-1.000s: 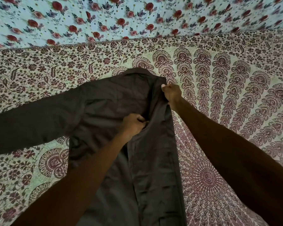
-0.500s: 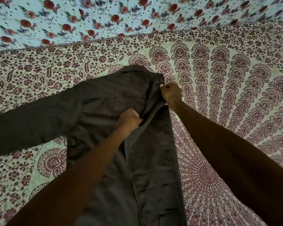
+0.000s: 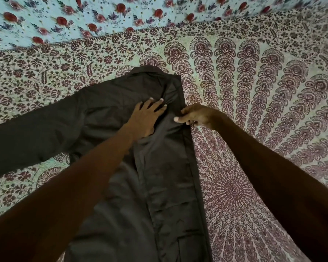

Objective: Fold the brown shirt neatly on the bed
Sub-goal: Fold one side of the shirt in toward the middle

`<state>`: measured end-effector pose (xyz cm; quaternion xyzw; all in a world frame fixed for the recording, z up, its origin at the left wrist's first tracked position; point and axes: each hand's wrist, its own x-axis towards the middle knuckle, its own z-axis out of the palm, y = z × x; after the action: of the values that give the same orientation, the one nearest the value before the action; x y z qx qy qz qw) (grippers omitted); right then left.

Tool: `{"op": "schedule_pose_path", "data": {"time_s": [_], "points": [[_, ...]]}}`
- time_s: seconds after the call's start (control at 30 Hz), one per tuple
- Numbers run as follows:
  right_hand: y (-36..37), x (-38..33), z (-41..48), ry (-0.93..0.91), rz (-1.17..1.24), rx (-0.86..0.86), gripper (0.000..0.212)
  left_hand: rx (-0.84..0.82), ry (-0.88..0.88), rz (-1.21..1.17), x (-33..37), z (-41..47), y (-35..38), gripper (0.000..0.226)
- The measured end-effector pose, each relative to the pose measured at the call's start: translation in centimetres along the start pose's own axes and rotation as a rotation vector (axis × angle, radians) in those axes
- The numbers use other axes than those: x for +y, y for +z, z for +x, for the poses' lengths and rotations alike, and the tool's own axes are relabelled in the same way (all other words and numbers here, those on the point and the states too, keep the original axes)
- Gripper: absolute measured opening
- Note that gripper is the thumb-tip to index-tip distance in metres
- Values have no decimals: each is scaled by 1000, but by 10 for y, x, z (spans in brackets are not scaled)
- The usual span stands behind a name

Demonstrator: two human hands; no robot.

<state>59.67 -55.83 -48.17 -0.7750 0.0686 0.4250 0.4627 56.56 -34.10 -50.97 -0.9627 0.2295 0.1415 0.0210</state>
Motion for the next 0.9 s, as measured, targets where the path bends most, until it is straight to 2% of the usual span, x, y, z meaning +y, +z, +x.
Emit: {"op": "schedule_pose_path", "data": {"time_s": [0.07,0.2,0.3,0.43,0.5,0.63,0.7,0.8,0.83,0.9], "points": [[5,3,-4,4,-6,6,28,-73,-8,-42,-3,4,-1,90],[13,11,-16,36,121,135,26,-156,-6,-141,-11,10,2,89],[19,25,-38,17,128,48,31,-179,3,-178,-14,11,0,89],[46,57,-64,54,-40,-64,22,-208,4,-221,-15,16,-1,97],[61,76,-68,57,36,9,20,-220,8,-269,-17,20,-1,98],[81,97,-77,111,227,229,21,-135,-51,-310,-9,21,-3,85],[88,99,-83,127,176,324,24,-114,-79,-271,0,19,-6,82],[89,100,-94,120,59,556,26,-96,-98,-216,8,18,-6,83],[89,99,-97,113,68,593,29,-94,-100,-208,8,18,-7,83],[87,99,-105,125,111,547,44,-91,-95,-199,8,19,-8,84]]}}
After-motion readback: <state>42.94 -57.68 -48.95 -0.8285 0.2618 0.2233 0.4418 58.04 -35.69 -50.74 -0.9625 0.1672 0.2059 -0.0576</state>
